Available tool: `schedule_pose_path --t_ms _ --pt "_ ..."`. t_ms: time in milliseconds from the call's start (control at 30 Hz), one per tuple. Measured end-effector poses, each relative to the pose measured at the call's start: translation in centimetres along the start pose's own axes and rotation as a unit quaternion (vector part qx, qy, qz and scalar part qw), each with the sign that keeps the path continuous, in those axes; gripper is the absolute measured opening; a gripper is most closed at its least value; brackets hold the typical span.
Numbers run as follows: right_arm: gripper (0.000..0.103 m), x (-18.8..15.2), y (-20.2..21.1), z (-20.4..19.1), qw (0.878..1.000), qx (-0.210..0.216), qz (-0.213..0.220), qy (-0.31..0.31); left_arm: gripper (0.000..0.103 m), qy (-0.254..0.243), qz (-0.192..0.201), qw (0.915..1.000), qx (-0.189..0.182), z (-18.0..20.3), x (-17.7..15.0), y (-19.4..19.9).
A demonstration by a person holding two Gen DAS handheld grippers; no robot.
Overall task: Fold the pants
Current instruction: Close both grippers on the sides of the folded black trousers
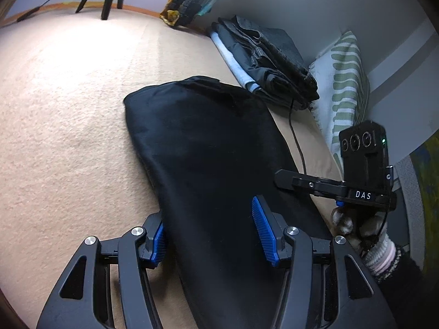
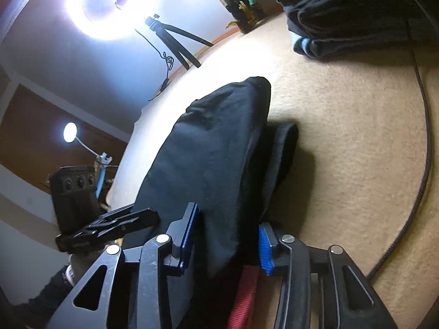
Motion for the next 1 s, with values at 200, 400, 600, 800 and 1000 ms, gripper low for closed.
schedule_pose_path --t_ms 200,400,600,800,1000 --pt "0.026 0.0 0.3 -0.4 0.999 -0.035 0.009 0.014 0.037 -0.006 0.009 0.9999 0.008 0.2 0.2 0.3" --pt "0.029 0.1 0.3 -1.0 0.998 -0.057 0.009 0.031 0.035 -0.019 0.018 0.9994 0.024 0.3 0.3 0.5" --pt "0.042 0.1 -0.3 -0.1 1.0 -0.021 0.013 0.002 0.035 -0.015 0.018 0.9993 0.028 0.3 0.4 0.2" --pt "0.063 0.3 -0.9 -0.7 1.0 0.004 0.015 -0.011 0.035 -0.012 0.017 0.9994 0.027 0.3 0.3 0.1" --pt "0.028 0.3 -1.3 -1.0 0.997 -0.073 0.016 0.025 0.032 -0.028 0.039 0.998 0.043 1.0 0.5 0.7"
Point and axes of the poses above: each gripper's, at about its wrist camera, not at the fingertips, and y roughly against the way its jaws point, z to its right, x to its top, the point moved 8 cm from there along -y, roughly the way its jaws point, and after that the axes turned 15 degrees about x, right-handed, at the moved point
